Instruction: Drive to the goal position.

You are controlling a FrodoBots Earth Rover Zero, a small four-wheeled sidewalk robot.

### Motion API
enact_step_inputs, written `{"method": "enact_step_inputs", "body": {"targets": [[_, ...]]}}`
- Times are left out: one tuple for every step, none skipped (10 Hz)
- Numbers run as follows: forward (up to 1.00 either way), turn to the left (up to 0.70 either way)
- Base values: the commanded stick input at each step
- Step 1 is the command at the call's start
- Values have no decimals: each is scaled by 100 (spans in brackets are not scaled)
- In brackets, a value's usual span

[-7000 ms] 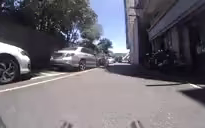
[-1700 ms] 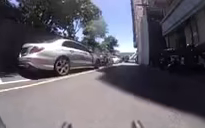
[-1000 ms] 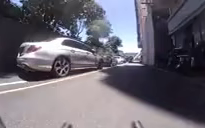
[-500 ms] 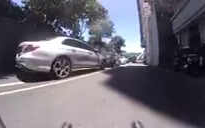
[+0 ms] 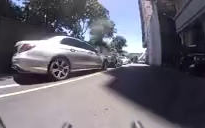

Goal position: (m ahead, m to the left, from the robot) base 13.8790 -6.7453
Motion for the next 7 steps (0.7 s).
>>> {"method": "enact_step_inputs", "body": {"targets": [[45, -27], [45, -27], [45, -7], [45, -2], [45, 0], [45, 0], [45, 0]]}}
